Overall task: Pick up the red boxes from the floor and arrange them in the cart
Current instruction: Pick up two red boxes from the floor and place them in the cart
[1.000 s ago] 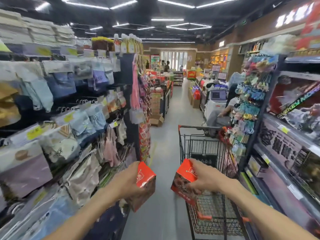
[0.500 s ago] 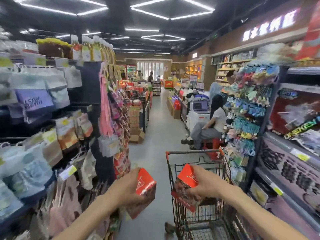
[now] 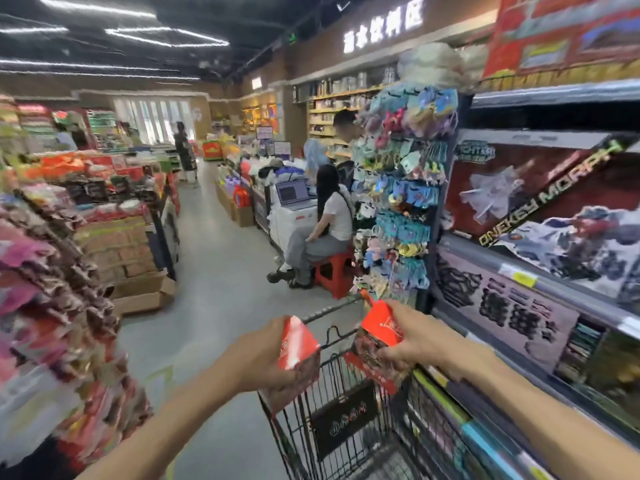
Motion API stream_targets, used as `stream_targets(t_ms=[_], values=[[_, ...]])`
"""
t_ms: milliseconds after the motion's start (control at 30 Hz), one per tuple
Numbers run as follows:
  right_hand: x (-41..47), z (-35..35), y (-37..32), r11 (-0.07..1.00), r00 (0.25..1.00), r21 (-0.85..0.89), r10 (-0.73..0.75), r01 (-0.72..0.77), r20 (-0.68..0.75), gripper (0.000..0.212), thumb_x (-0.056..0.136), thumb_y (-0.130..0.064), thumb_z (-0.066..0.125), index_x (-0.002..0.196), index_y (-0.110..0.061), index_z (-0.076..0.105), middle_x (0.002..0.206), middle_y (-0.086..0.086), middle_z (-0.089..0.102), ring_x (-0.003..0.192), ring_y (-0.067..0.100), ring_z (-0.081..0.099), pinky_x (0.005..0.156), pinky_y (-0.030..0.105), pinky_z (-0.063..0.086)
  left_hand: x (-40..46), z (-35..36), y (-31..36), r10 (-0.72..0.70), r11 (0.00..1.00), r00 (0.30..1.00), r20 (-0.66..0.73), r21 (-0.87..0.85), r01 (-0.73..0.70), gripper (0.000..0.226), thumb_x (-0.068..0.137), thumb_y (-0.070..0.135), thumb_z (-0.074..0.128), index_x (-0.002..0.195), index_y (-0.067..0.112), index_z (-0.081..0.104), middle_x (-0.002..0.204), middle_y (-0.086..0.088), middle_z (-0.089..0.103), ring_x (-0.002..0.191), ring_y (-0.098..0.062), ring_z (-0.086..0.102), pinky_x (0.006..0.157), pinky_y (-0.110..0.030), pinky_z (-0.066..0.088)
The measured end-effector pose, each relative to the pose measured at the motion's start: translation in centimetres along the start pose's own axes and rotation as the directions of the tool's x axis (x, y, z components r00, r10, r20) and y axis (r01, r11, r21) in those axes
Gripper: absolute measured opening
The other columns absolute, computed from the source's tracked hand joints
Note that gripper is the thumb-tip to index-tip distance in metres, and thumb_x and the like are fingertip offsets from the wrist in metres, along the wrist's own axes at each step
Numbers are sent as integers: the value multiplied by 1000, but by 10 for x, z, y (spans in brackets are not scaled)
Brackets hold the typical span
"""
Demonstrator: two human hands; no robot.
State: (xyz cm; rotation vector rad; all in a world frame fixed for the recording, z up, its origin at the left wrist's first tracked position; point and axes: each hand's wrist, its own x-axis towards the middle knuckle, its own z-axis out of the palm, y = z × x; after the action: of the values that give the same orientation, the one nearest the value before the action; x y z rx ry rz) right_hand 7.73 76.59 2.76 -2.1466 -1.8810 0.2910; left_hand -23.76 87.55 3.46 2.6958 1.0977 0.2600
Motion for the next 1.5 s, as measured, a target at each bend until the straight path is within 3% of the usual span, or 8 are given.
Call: stream_targets(t_ms=[233, 500, 600, 800, 1067, 1200, 1333, 1500], values=[[34, -2, 97, 961, 960, -2, 275, -275, -48, 107, 63, -78, 65, 149, -32, 22, 136, -2, 53, 109, 21, 60, 84, 38, 52, 168, 34, 24, 275, 961, 952, 135, -9, -277, 101, 58, 74, 48, 143, 21, 33, 120, -1, 59, 106, -24, 59, 75, -28, 38], [3, -13, 168, 824, 822, -13, 564, -567, -84, 103, 73, -67, 72, 153, -27, 20, 148, 1, 46, 125, 25, 54, 90, 39, 49, 293, 87, 83, 544, 836, 810, 222, -56, -546, 106, 68, 80, 56, 150, 21, 24, 123, 2, 54, 107, -17, 53, 84, -29, 42], [-22, -13, 186, 743, 738, 10, 666, -669, -110, 108, 73, -68, 72, 155, -26, 17, 151, 2, 44, 128, 27, 53, 96, 42, 49, 327, 111, 111, 613, 784, 742, 272, -89, -615, 112, 67, 85, 54, 153, 25, 15, 134, 4, 51, 111, -17, 54, 86, -39, 50], [-72, -11, 190, 565, 557, 64, 823, -823, -109, 112, 72, -71, 72, 157, -28, 12, 152, 0, 41, 129, 26, 51, 94, 46, 50, 357, 153, 163, 769, 617, 551, 324, -152, -772, 106, 75, 66, 70, 154, 22, 13, 145, -1, 43, 123, -23, 51, 91, -36, 46], [-108, 37, 169, 366, 361, 112, 930, -924, -60, 113, 62, -82, 63, 152, -32, 16, 146, -2, 46, 126, 26, 54, 92, 46, 51, 371, 220, 181, 844, 463, 324, 427, -275, -843, 113, 59, 79, 43, 153, 22, 16, 145, -5, 43, 125, -26, 50, 94, -40, 47], [-111, 81, 168, 318, 323, 129, 946, -939, 18, 119, 55, -87, 53, 154, -32, 16, 148, -3, 44, 130, 24, 52, 98, 46, 49, 363, 259, 168, 848, 430, 275, 453, -287, -856, 114, 62, 81, 39, 154, 18, 18, 145, -6, 45, 127, -27, 49, 101, -41, 44], [-102, 129, 176, 344, 360, 131, 925, -930, 122, 117, 60, -81, 59, 155, -32, 12, 148, -3, 43, 130, 23, 51, 99, 45, 49, 353, 302, 139, 854, 409, 267, 446, -259, -875, 108, 73, 96, 35, 151, 24, 21, 138, -1, 49, 122, -25, 52, 96, -43, 47], [-85, 195, 190, 383, 408, 149, 883, -912, 232, 129, 51, -97, 47, 156, -33, 8, 154, -4, 37, 137, 24, 45, 107, 48, 43, 349, 370, 97, 778, 411, 247, 578, -172, -895, 108, 77, 62, 74, 154, 22, 10, 152, -4, 38, 135, -26, 43, 113, -47, 37]])
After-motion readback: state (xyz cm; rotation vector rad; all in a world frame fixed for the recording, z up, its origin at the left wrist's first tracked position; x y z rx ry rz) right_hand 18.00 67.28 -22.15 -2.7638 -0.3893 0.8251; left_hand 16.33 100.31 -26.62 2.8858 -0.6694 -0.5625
